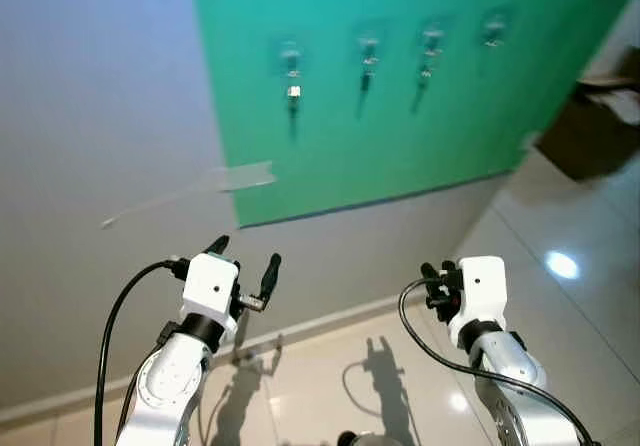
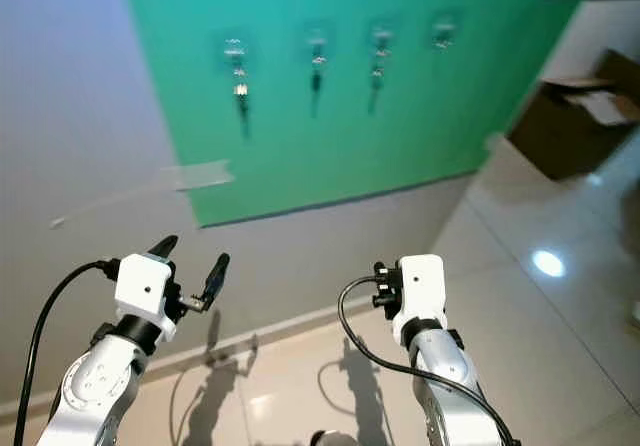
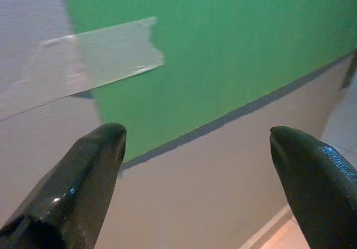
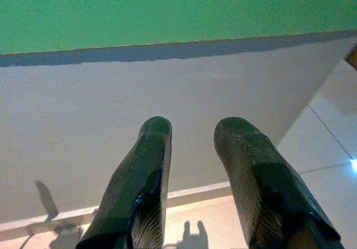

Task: Hang keys on a hook

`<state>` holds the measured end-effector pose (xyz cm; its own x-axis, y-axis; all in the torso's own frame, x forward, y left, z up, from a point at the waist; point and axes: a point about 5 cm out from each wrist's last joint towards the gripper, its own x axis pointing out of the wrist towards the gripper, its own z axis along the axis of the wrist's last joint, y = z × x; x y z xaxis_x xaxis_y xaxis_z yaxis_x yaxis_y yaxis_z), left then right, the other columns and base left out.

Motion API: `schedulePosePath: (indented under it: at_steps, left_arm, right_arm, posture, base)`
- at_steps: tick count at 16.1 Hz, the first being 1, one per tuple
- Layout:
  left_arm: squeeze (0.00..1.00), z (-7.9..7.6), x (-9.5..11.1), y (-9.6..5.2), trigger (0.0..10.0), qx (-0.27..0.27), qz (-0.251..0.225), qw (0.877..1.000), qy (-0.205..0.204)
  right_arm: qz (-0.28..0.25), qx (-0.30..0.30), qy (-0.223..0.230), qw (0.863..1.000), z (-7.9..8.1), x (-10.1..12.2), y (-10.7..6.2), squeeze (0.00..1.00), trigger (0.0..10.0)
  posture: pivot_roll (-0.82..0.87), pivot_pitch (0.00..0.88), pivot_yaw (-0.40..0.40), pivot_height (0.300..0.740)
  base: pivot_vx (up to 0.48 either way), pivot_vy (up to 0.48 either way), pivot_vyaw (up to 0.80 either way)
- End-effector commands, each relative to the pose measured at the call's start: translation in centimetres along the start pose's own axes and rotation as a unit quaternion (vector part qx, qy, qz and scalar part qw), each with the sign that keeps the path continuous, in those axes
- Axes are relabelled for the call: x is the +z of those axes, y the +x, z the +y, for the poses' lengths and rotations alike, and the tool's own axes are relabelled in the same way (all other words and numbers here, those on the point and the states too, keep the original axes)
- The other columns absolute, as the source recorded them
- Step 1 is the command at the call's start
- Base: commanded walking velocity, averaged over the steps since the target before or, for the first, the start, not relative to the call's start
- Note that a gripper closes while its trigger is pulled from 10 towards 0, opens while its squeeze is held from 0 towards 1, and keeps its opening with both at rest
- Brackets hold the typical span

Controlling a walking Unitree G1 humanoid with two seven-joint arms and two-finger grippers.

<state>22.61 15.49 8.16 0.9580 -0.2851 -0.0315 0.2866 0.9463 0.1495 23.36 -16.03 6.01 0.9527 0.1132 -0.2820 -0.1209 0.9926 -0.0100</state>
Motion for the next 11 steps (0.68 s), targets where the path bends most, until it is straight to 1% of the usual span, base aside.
schedulePosePath:
  at_steps: [1,3,8,11]
  left_arm:
    - [0.00,0.03,-0.04,0.04,10.0,0.002,0.000,1.000,0.006]
    - [0.00,-0.04,0.29,0.03,10.0,-0.003,-0.008,1.000,0.013]
    - [0.00,-0.27,0.34,0.31,10.0,-0.010,-0.012,1.000,0.015]
    - [0.00,-0.19,0.43,0.42,10.0,-0.014,-0.015,1.000,0.018]
  right_arm:
    - [0.002,-0.003,0.000,1.000,-0.20,0.06,0.08,0.00,10.0]
    - [-0.003,-0.007,0.001,1.000,-0.15,0.24,0.09,0.00,10.0]
    - [-0.003,-0.019,0.004,1.000,-0.46,0.12,-0.34,0.00,10.0]
    - [-0.004,-0.021,0.007,1.000,-0.38,0.10,-0.40,0.00,10.0]
  posture:
    - [-0.06,0.021,-0.020,0.740]
    - [-0.07,0.037,-0.009,0.740]
    - [-0.08,0.044,0.004,0.740]
    - [-0.08,0.043,0.015,0.740]
  base:
    - [0.000,0.000,-0.80]
    - [0.000,0.000,-0.80]
    - [0.000,0.000,-0.80]
    - [0.000,0.000,-0.80]
